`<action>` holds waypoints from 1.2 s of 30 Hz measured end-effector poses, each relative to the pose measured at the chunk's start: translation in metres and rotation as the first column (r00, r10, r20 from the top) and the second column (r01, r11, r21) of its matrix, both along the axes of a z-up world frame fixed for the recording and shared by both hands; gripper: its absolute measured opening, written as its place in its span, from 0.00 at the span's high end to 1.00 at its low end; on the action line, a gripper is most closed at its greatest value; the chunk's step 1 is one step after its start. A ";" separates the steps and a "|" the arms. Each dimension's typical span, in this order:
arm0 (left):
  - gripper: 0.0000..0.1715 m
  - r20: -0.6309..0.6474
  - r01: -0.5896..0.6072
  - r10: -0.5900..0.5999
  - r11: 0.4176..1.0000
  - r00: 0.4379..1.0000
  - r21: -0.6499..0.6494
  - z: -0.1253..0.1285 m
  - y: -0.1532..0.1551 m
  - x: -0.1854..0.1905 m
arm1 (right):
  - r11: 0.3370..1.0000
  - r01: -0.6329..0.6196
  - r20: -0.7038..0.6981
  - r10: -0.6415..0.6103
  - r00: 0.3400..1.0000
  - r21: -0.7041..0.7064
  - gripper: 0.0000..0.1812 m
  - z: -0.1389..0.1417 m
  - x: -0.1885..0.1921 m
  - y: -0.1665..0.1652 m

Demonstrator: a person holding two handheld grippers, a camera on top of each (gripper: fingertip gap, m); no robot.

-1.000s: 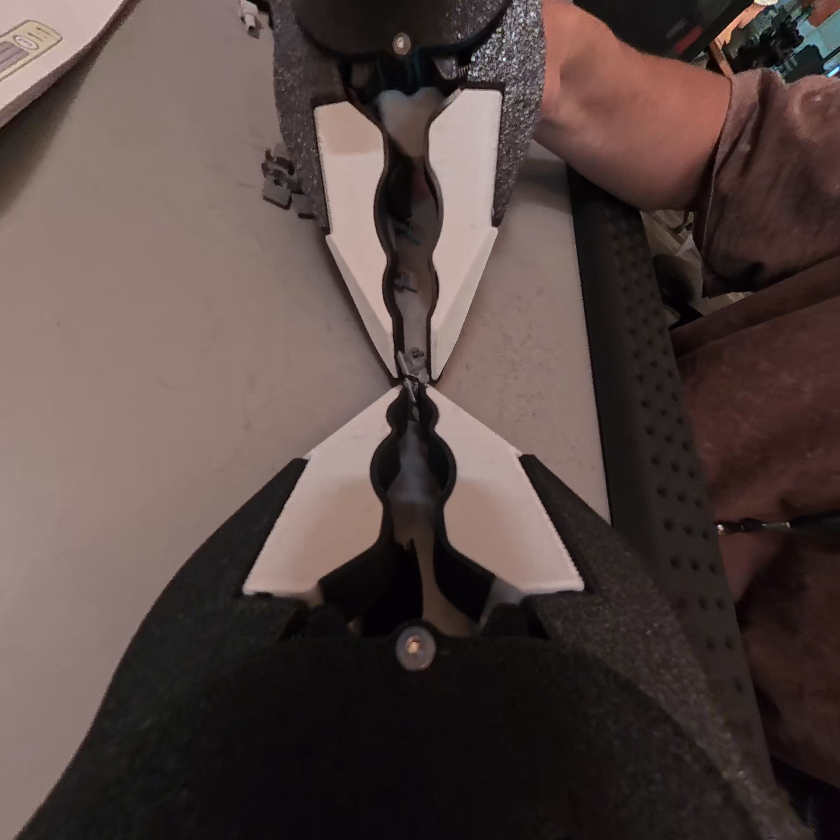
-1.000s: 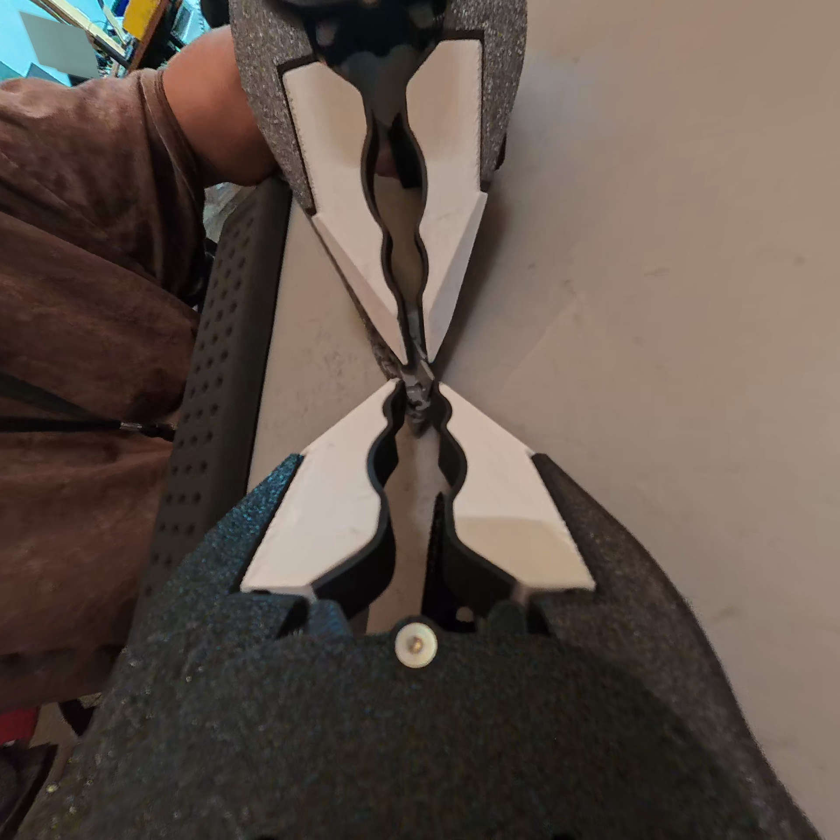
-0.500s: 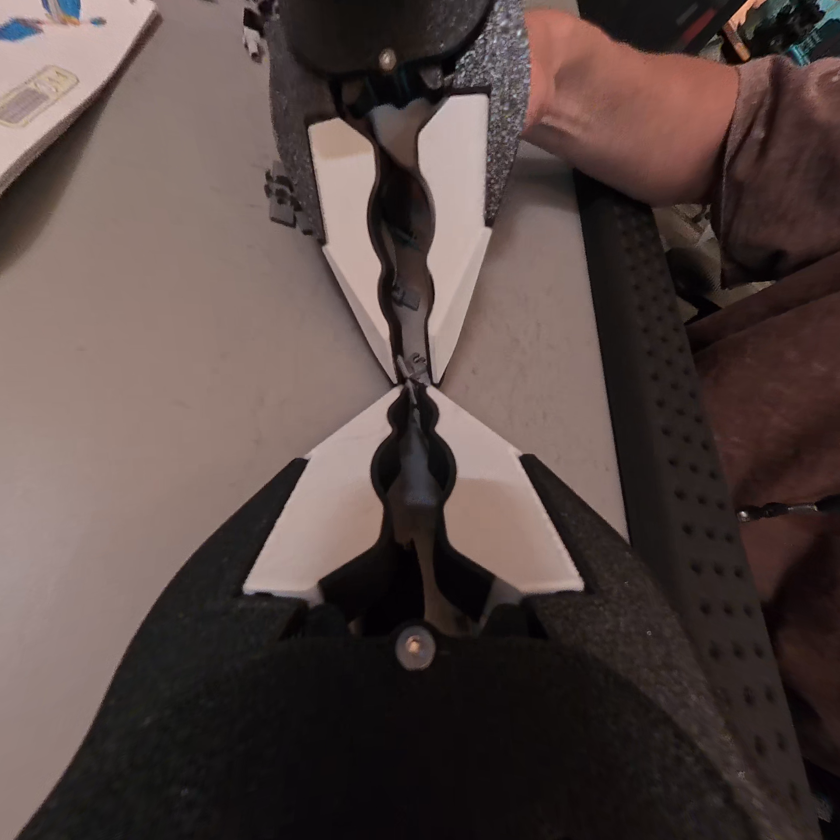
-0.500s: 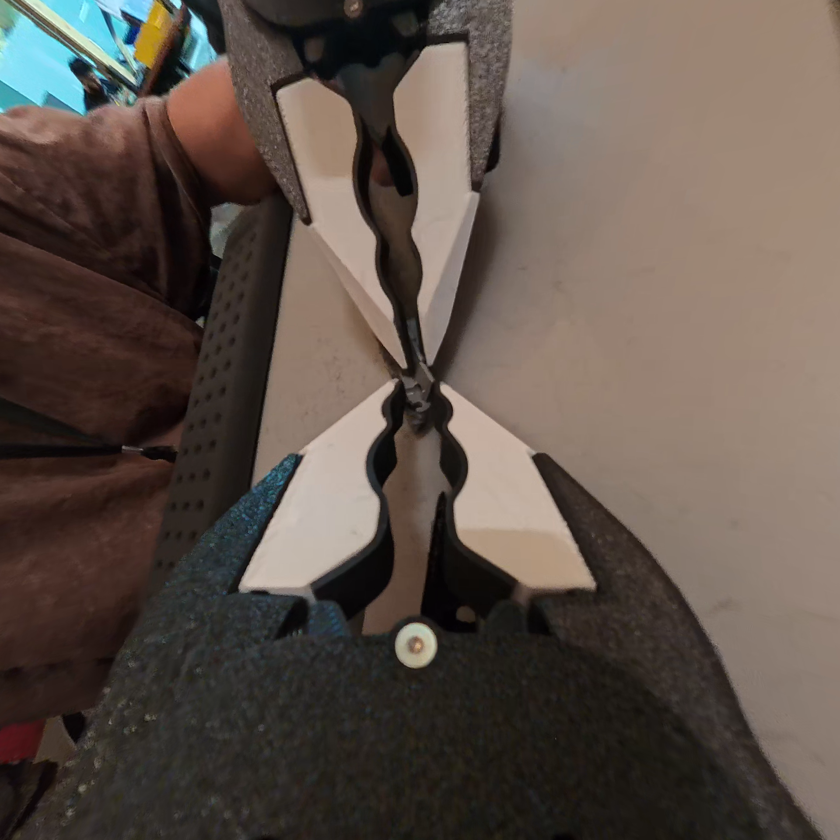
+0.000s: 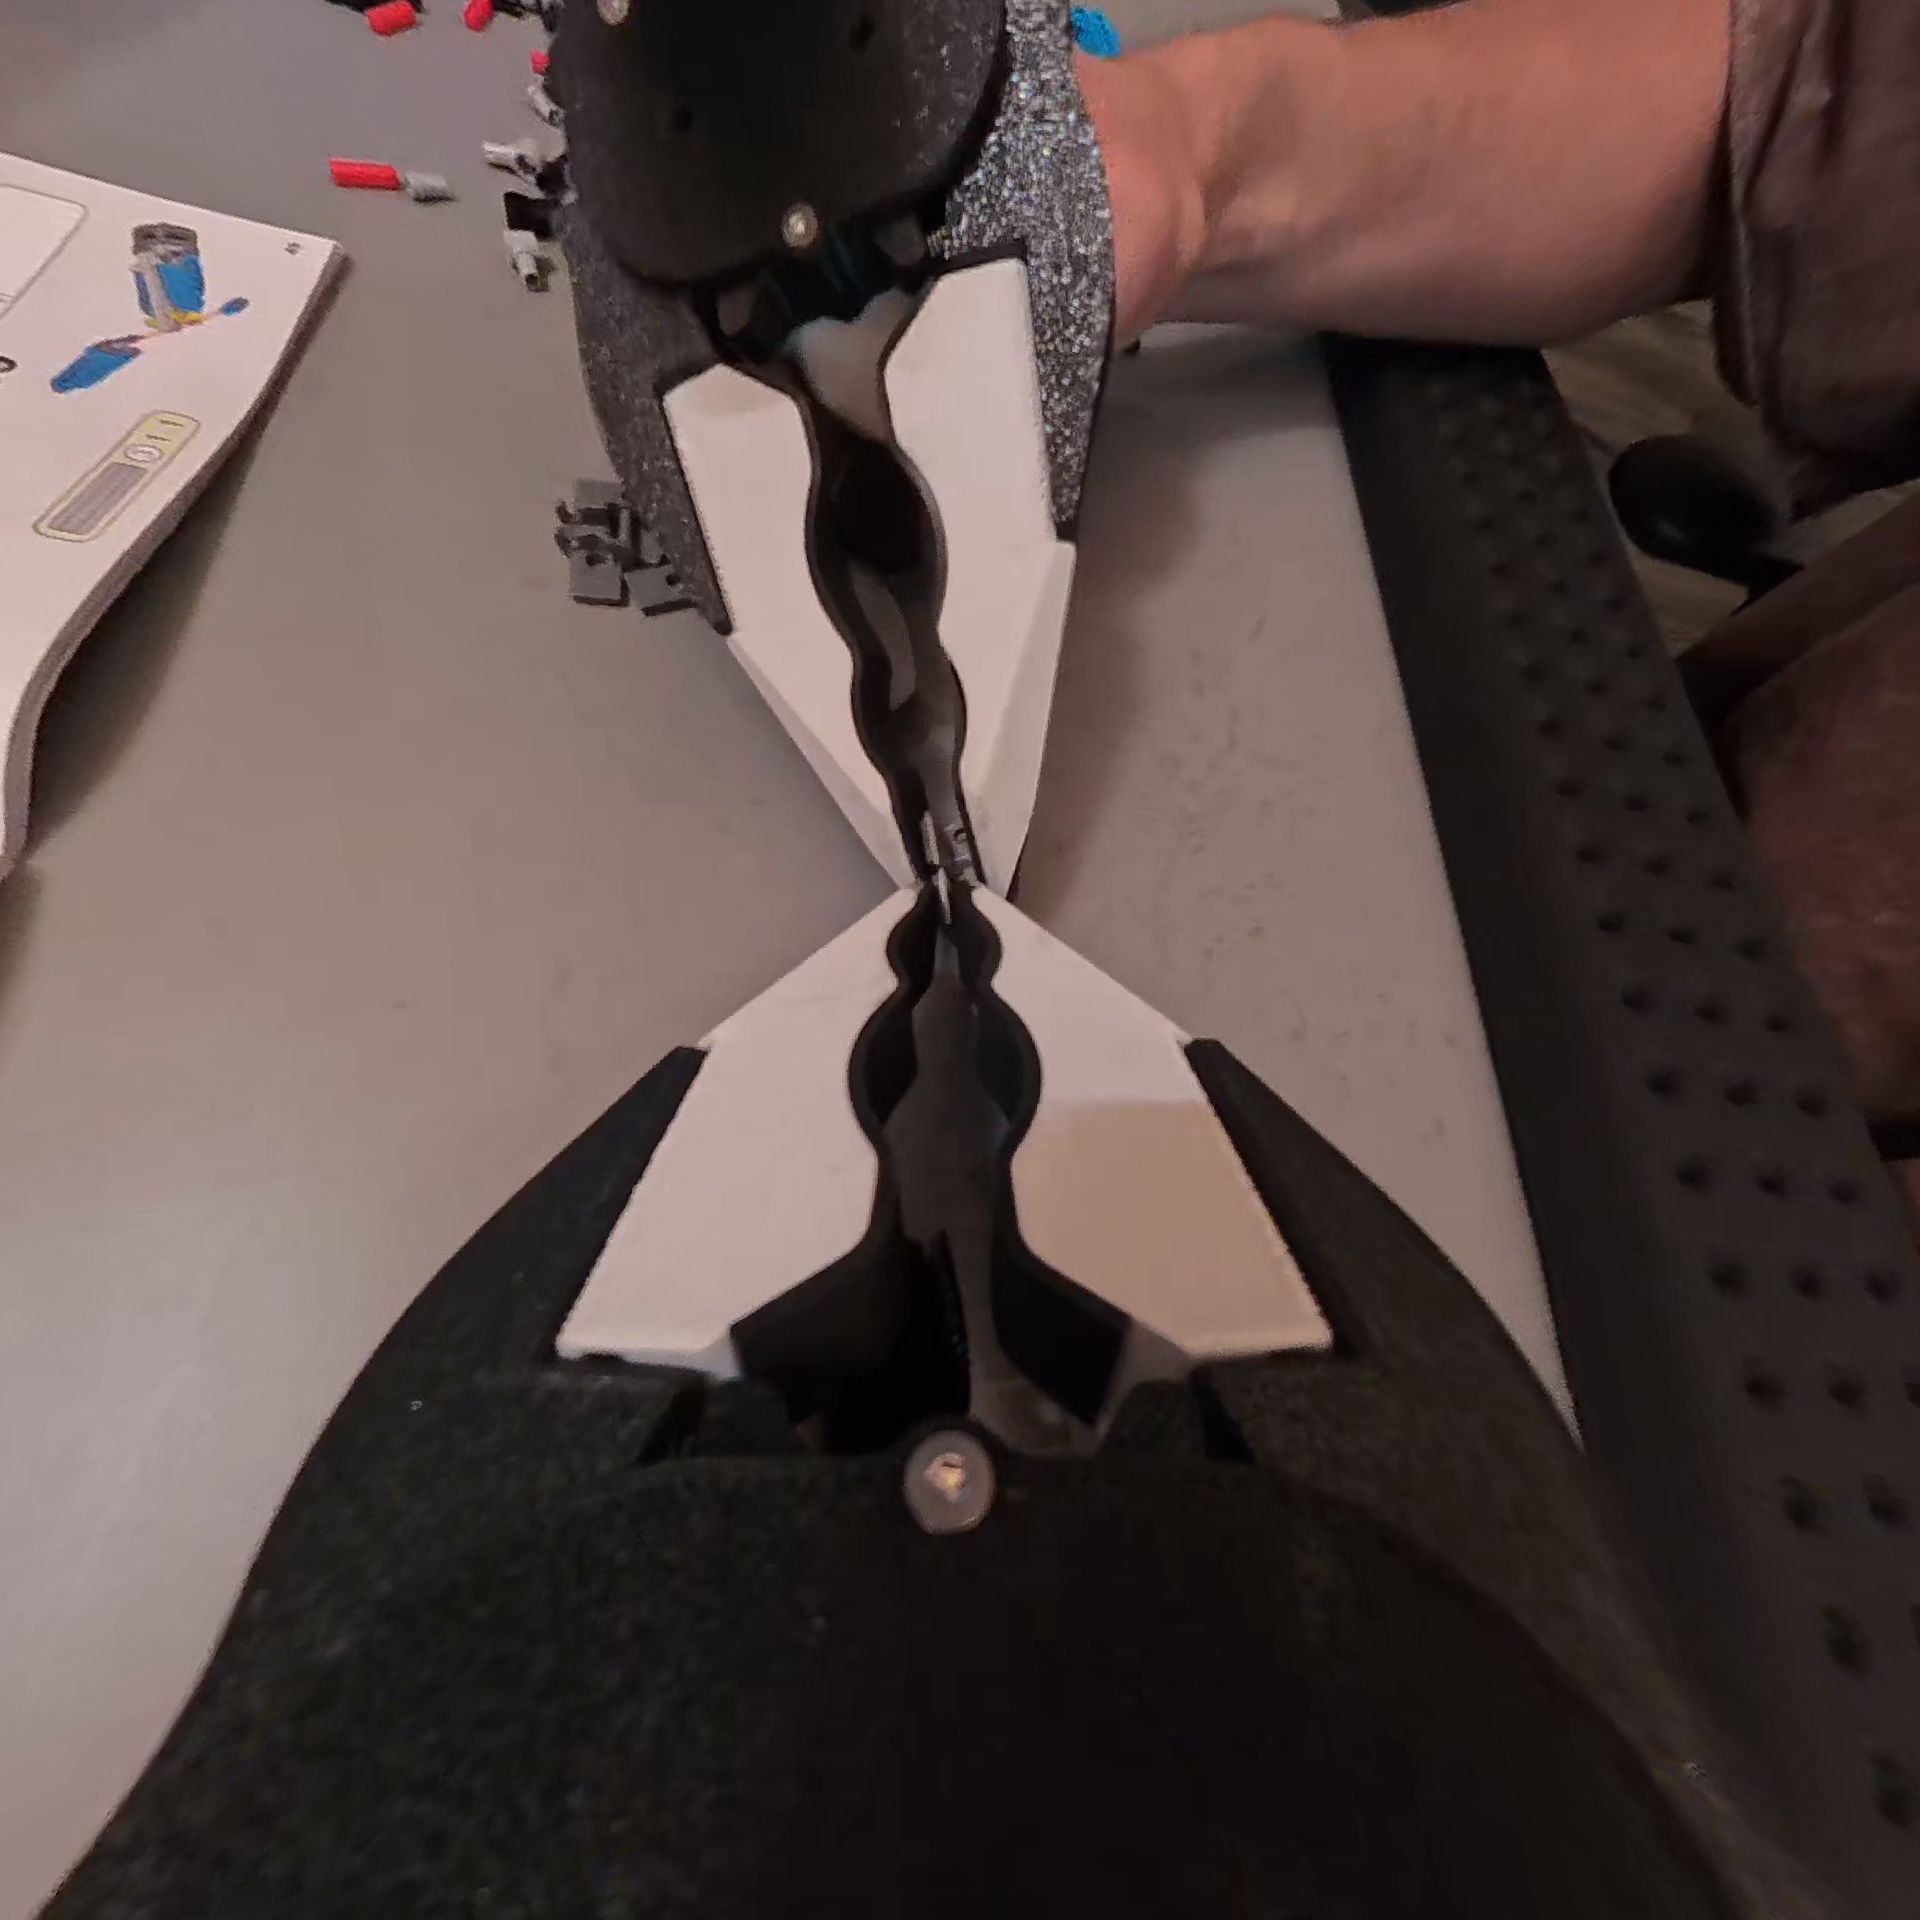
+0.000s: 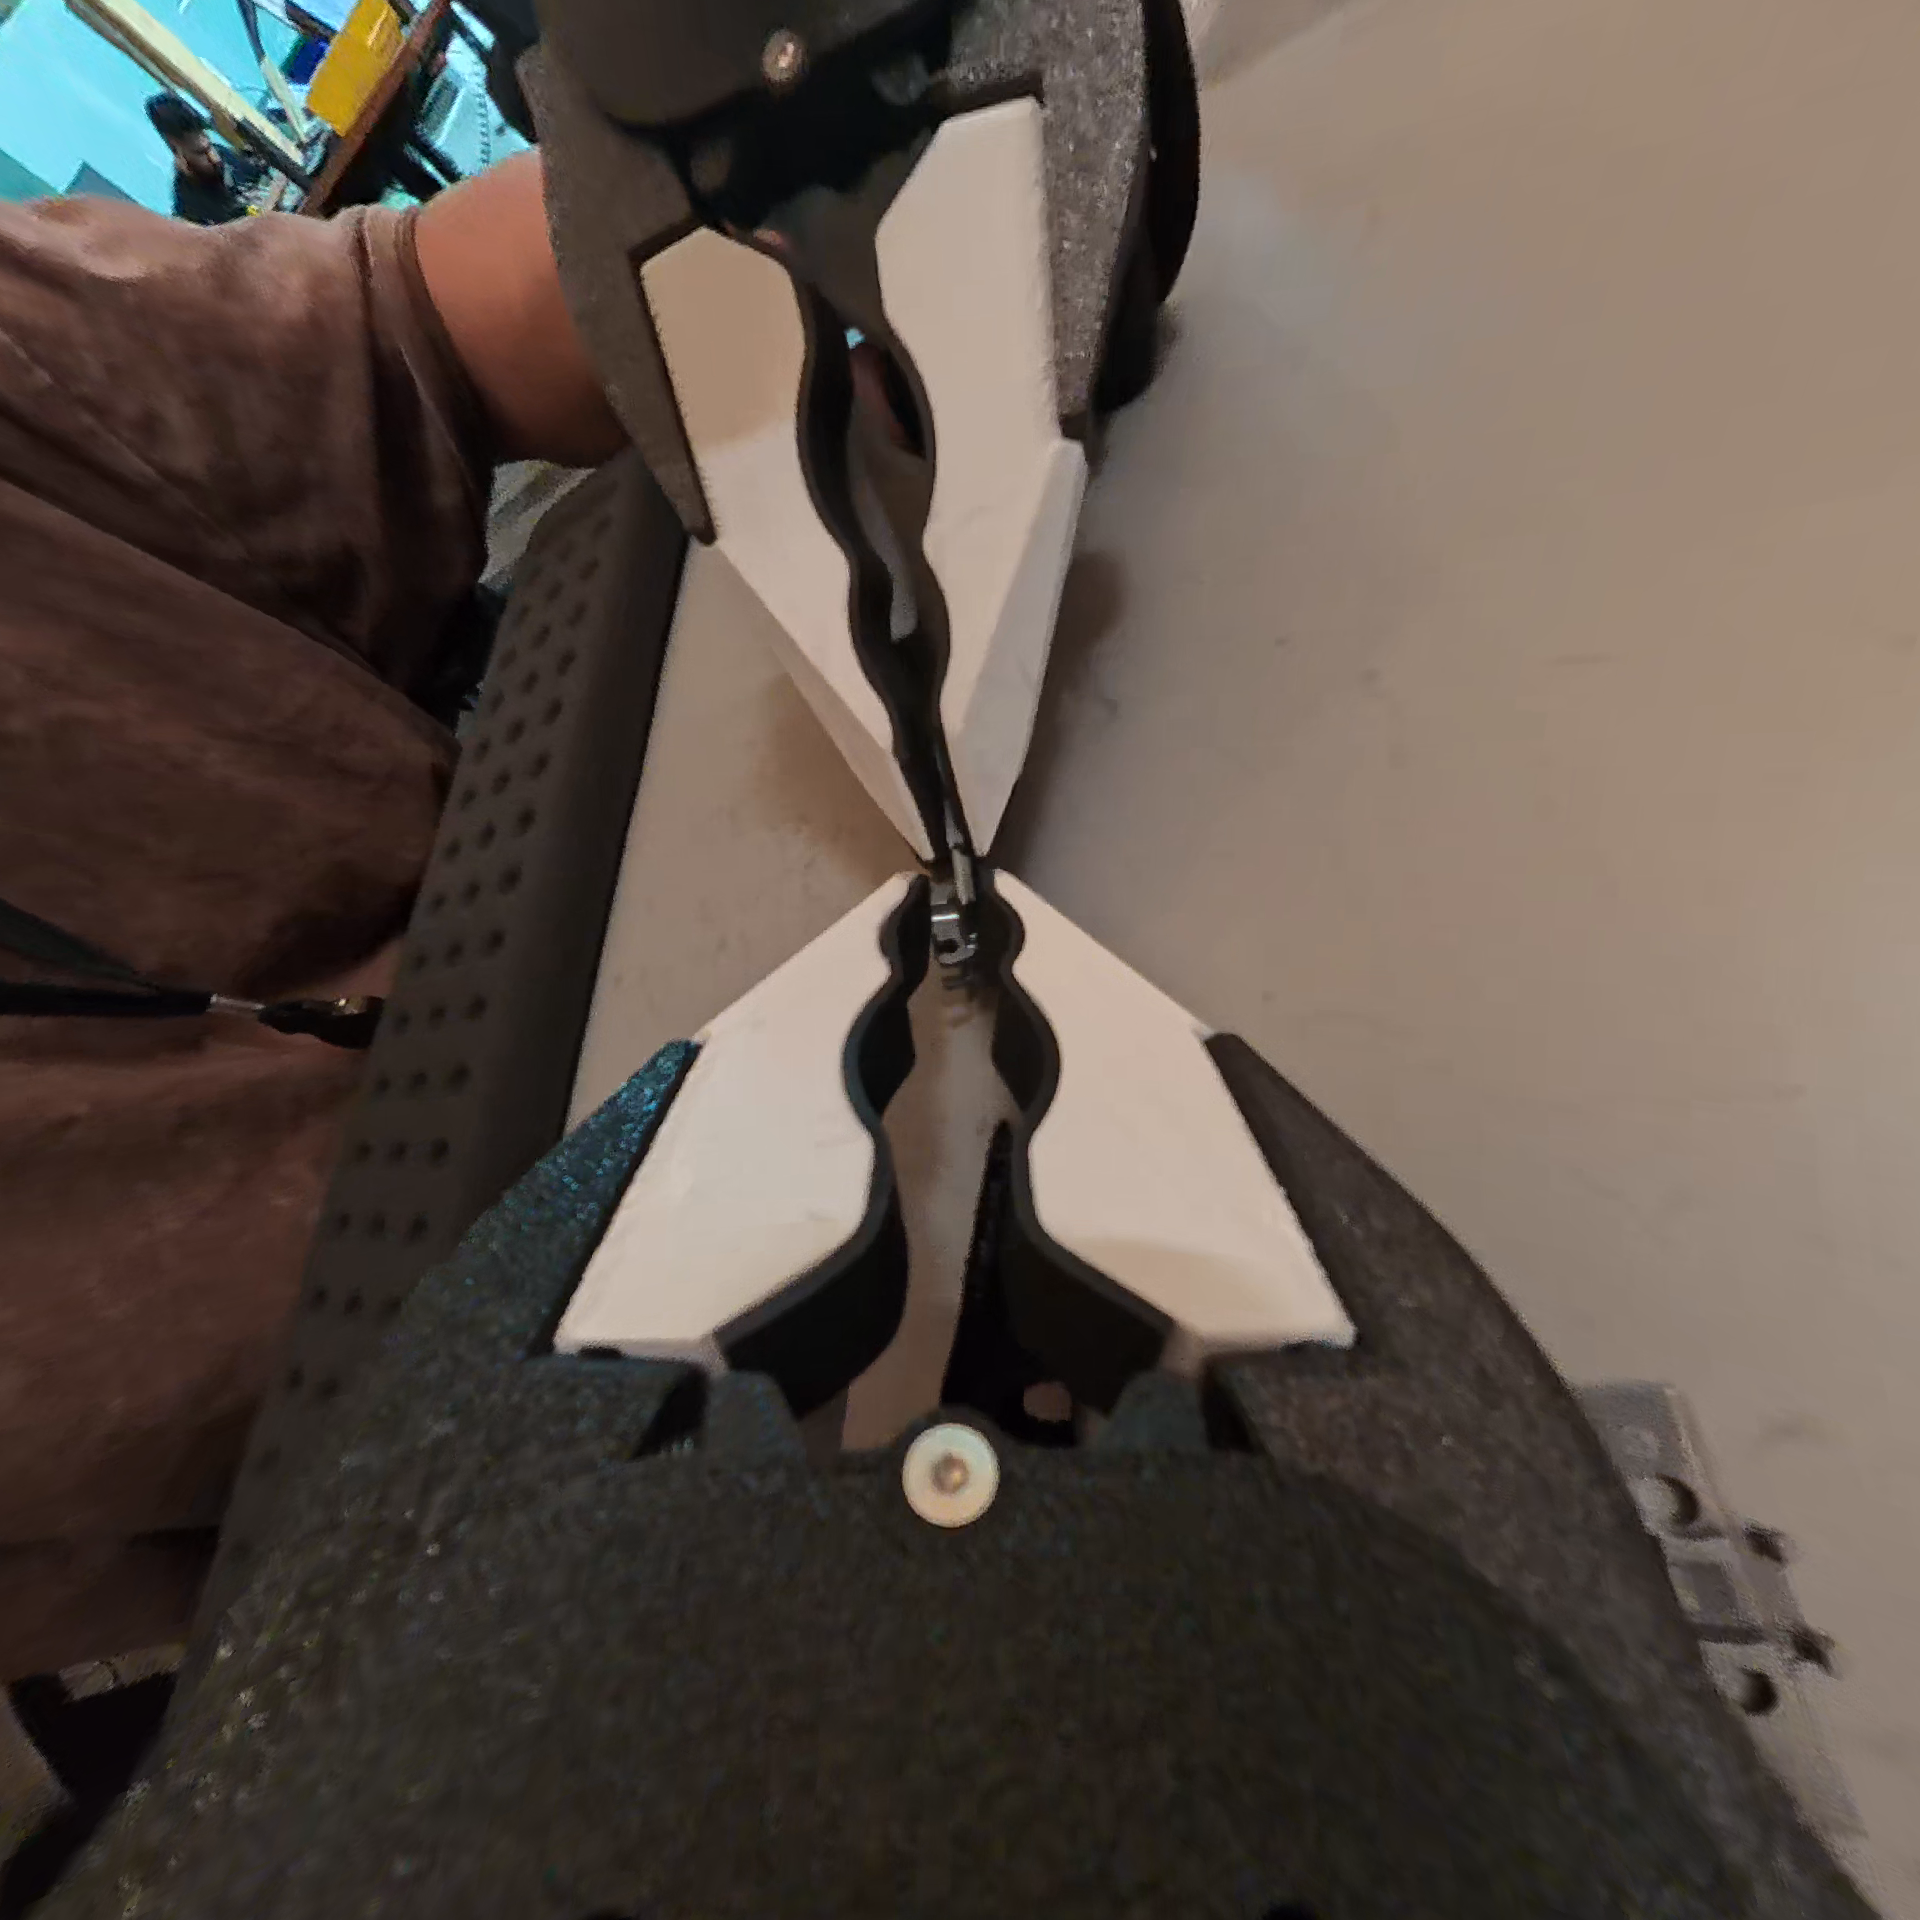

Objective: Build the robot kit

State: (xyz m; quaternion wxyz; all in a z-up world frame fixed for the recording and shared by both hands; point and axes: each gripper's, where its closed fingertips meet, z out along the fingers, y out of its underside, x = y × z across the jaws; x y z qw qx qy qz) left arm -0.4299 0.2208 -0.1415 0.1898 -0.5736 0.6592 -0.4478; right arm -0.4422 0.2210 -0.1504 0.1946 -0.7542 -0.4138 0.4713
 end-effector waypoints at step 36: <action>0.76 -0.072 -0.007 -0.009 0.974 0.997 -0.226 0.002 0.008 -0.010 | 0.983 -0.002 0.157 -0.027 0.987 0.184 0.94 -0.012 0.003 -0.001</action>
